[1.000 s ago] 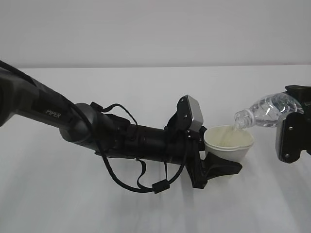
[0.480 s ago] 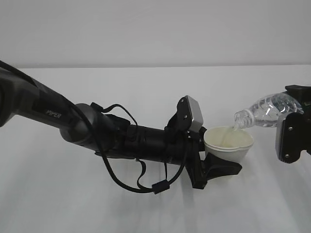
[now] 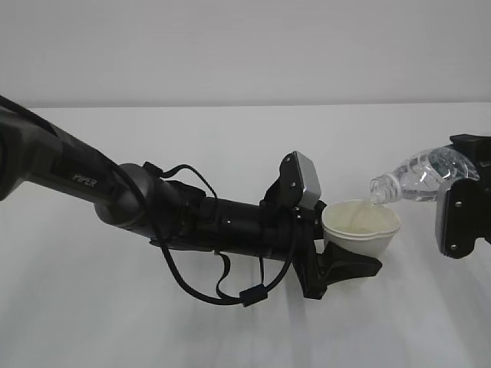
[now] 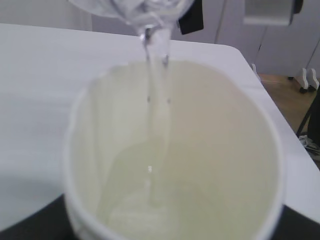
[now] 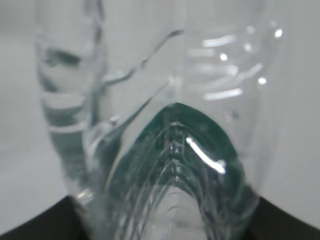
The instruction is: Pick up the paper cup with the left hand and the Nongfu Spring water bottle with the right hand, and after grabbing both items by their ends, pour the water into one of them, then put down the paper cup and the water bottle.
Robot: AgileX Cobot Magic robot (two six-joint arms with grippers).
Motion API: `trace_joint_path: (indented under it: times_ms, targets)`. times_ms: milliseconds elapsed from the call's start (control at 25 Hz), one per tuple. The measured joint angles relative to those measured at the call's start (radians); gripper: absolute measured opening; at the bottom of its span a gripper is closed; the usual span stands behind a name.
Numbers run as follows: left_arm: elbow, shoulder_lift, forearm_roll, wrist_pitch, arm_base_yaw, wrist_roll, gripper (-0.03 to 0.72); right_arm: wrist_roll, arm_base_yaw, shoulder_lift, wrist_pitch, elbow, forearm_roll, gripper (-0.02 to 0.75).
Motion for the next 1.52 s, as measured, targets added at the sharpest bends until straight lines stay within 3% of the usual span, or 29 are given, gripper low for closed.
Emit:
trace_joint_path:
  times_ms: [1520]
  targets:
    - [0.0, 0.0, 0.005, 0.0, 0.0, 0.0, 0.433, -0.021, 0.0, 0.0, 0.008, -0.002, 0.0, 0.375]
